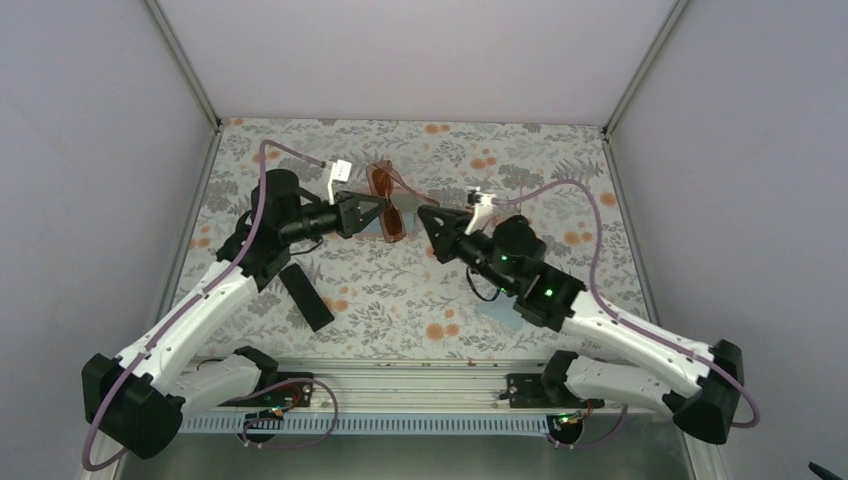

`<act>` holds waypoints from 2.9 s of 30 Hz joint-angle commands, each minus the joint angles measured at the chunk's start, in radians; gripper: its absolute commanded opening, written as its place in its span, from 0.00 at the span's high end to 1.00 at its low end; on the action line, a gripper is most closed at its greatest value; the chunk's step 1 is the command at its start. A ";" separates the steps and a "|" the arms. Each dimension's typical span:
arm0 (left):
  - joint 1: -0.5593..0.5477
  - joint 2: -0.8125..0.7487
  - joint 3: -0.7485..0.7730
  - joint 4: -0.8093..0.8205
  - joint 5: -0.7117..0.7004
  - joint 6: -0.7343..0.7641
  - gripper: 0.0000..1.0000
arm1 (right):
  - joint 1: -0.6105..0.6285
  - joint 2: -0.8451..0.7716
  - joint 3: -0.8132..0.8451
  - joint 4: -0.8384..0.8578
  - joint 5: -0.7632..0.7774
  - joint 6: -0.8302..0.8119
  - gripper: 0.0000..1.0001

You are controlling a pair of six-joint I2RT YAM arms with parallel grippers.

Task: Organize the sunglasses
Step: Fold the sunglasses, then adjust the sunglasses case at the center of the board.

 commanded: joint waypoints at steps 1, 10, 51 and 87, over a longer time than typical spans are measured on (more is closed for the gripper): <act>-0.012 -0.068 -0.022 -0.010 0.052 0.145 0.98 | -0.018 -0.120 0.010 -0.055 0.214 0.077 0.88; -0.045 -0.071 0.037 -0.172 0.094 0.340 0.98 | -0.047 -0.018 0.302 -0.158 -0.155 -0.209 0.92; -0.019 -0.005 0.103 -0.604 -0.773 0.111 0.98 | -0.100 0.676 0.383 -0.301 -0.142 0.025 0.81; -0.004 0.151 0.118 -0.596 -0.559 0.224 0.98 | -0.147 1.025 0.512 -0.372 -0.184 -0.032 0.59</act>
